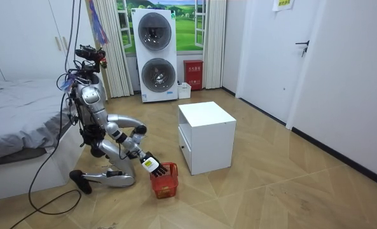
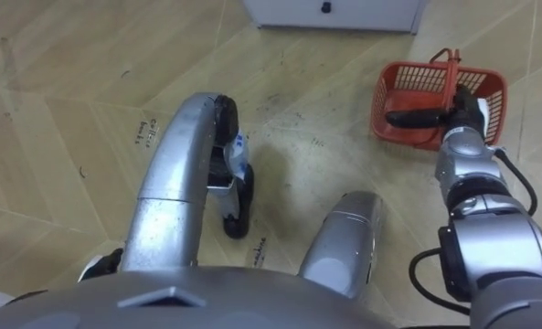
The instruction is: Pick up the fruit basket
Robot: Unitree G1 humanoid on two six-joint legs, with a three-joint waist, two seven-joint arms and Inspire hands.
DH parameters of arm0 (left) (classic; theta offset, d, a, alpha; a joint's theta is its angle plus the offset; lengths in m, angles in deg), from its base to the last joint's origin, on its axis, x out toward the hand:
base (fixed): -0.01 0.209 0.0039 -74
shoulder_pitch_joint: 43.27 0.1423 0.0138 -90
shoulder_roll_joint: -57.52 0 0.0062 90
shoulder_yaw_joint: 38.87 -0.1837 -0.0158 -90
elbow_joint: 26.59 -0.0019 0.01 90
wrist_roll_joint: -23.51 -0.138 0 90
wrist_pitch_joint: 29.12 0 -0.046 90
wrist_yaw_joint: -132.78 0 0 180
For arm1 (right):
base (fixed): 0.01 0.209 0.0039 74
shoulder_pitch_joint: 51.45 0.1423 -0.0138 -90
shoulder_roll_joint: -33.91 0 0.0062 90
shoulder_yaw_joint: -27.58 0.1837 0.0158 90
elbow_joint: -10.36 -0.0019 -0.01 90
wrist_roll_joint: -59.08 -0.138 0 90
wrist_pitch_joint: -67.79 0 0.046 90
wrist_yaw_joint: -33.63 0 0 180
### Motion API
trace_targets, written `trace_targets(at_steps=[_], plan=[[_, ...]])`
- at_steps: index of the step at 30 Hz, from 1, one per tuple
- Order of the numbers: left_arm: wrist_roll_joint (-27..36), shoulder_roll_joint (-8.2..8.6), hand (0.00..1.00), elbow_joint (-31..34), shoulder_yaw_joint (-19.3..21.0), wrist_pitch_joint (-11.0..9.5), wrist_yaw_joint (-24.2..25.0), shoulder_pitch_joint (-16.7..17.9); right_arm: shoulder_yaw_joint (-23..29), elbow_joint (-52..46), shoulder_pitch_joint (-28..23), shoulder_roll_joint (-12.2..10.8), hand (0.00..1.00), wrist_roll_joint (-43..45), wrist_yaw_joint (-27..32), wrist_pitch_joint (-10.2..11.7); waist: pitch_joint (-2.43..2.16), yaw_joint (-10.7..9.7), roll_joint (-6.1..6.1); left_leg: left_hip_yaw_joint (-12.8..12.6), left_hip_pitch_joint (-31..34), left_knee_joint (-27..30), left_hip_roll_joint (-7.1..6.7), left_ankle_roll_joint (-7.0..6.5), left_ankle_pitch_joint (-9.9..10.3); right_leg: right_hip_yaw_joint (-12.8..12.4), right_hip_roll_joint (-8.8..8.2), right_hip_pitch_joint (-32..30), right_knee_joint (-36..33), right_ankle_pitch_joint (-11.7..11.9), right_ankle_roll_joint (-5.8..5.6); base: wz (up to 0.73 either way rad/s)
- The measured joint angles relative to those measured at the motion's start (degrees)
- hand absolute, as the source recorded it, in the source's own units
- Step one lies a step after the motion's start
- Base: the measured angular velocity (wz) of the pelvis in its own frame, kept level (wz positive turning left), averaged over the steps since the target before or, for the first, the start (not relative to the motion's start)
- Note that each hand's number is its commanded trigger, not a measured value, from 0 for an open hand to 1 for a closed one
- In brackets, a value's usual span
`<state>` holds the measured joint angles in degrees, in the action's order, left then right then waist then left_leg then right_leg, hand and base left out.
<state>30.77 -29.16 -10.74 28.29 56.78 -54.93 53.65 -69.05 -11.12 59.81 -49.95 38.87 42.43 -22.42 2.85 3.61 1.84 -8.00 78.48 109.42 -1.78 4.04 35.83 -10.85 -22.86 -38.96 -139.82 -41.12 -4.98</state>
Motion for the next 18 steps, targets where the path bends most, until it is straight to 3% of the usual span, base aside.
trace_targets(at_steps=[13,18], plan=[[0.0,0.03,0.00,0.0,0.0,1.1,2.4,-2.2,-0.1,3.4,0.0,1.5,1.00,0.4,-0.3,-0.8,-0.09,0.0,-0.18,-0.6,0.0,-0.1,-0.07,-0.09,-0.1,-0.1,-0.21,-0.1,-0.2,0.0,-0.07,0.00],[0.0,0.71,0.00,0.0,0.0,1.1,2.5,-3.7,0.0,4.1,0.0,1.5,1.00,0.4,-0.3,-0.8,0.15,-0.1,0.23,-0.6,0.1,-0.1,-0.08,0.00,-0.2,-0.1,-0.17,-0.1,-0.3,0.0,-0.08,0.00]])
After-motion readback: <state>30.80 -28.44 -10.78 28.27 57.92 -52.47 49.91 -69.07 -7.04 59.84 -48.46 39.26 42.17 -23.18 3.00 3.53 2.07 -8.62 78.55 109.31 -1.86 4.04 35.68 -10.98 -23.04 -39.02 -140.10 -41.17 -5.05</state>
